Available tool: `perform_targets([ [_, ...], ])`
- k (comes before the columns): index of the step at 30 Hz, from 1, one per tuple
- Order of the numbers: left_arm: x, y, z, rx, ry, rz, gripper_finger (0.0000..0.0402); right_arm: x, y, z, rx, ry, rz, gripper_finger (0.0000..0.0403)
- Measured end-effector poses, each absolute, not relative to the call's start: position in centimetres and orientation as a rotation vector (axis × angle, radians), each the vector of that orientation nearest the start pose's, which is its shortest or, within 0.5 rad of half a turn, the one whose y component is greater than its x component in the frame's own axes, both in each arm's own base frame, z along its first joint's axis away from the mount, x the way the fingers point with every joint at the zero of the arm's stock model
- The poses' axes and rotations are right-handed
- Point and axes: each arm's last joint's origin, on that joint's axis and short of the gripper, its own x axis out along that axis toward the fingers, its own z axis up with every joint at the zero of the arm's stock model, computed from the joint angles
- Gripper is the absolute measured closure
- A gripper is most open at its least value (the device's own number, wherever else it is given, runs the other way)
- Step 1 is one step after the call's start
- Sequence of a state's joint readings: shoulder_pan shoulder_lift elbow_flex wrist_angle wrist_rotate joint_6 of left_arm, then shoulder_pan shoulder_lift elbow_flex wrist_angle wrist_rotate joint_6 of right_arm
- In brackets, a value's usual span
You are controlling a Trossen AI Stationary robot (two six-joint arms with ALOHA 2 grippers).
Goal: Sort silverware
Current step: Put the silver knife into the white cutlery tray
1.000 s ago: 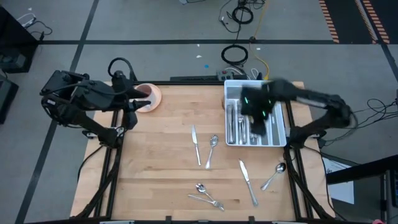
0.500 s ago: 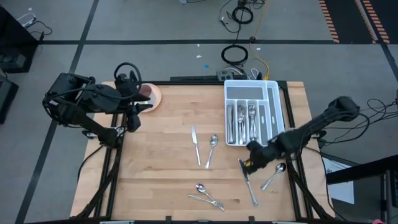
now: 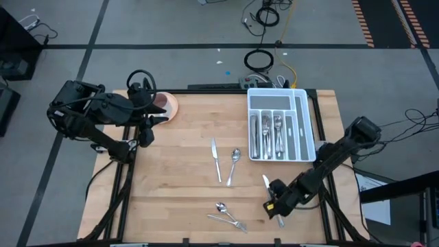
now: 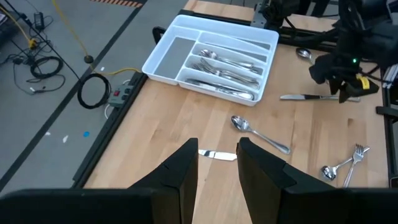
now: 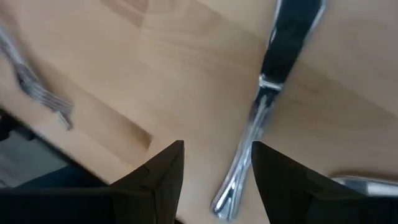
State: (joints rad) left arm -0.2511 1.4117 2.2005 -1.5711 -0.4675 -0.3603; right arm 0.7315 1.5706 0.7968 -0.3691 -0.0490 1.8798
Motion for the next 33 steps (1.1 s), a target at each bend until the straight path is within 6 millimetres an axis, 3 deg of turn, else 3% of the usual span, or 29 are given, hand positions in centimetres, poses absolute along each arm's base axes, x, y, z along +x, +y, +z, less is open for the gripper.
perform_targets([
  [8, 17.2, -3.1, 51.4, -0.068, 0.683, 0.332, 0.0285, 21.9, 20.0, 12.5, 1.131, 1.353, -0.693, 0.0225],
  [21, 17.2, -3.1, 51.4, -0.075, 0.682, 0.335, 0.0285, 22.2, 20.3, 12.4, 1.017, 1.374, -0.762, 0.0228],
  [25, 17.2, -3.1, 51.4, -0.067, 0.683, 0.332, 0.0285, 22.2, 20.5, 11.8, 1.024, 1.407, -0.790, 0.0267],
  [30, 17.2, -3.1, 51.4, -0.067, 0.683, 0.332, 0.0285, 22.1, 20.4, 11.8, 0.974, 1.403, -0.775, 0.0374],
  [33, 17.2, -3.1, 51.4, -0.067, 0.683, 0.333, 0.0285, 22.1, 20.4, 11.8, 0.963, 1.394, -0.770, 0.0389],
])
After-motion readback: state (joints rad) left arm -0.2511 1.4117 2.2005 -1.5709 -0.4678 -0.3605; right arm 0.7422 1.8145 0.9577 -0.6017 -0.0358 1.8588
